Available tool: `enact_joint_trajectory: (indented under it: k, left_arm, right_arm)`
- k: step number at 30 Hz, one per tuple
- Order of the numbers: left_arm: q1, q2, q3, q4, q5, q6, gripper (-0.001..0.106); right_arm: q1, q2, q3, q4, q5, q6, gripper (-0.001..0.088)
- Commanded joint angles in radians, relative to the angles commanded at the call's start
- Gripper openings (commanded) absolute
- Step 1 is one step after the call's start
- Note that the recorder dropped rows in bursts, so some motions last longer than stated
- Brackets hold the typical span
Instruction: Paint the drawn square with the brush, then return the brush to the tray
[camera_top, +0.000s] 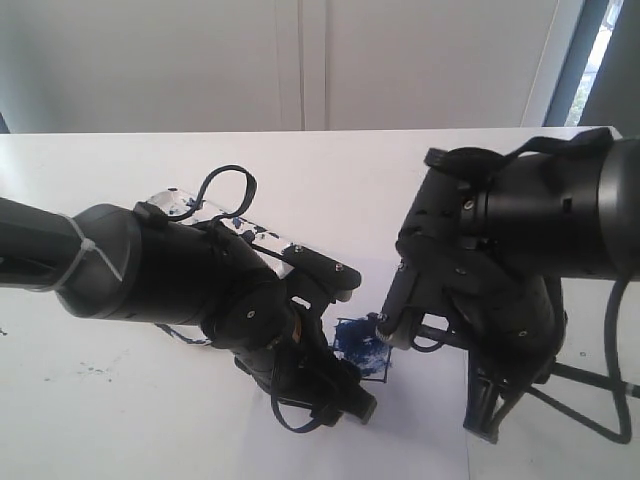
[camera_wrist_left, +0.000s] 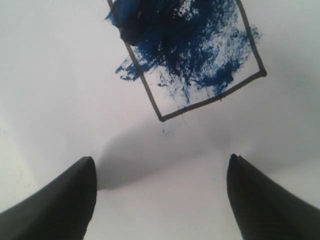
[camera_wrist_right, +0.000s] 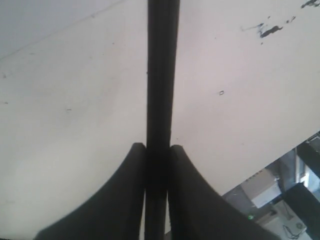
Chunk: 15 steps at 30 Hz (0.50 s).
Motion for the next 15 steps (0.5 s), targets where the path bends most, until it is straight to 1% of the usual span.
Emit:
enact_joint_trajectory:
  k: [5,8,15]
  left_arm:
    - [0.000,0.000,0.000,0.000,0.000,-0.004,0.075]
    - [0.000,0.000,0.000,-0.002,0.000,-0.004,0.075]
    - [0.000,0.000,0.000,-0.002,0.000,-0.004,0.075]
  right_arm:
    - [0.034,0.018,0.006,-0.041,0.000,0.006,0.0000]
    - [0.053,0.035,0.036,-0.084,0.000,0.031,0.0000]
    - [0.073,0.087,0.088,-0.116,0.000,0.079,0.0000]
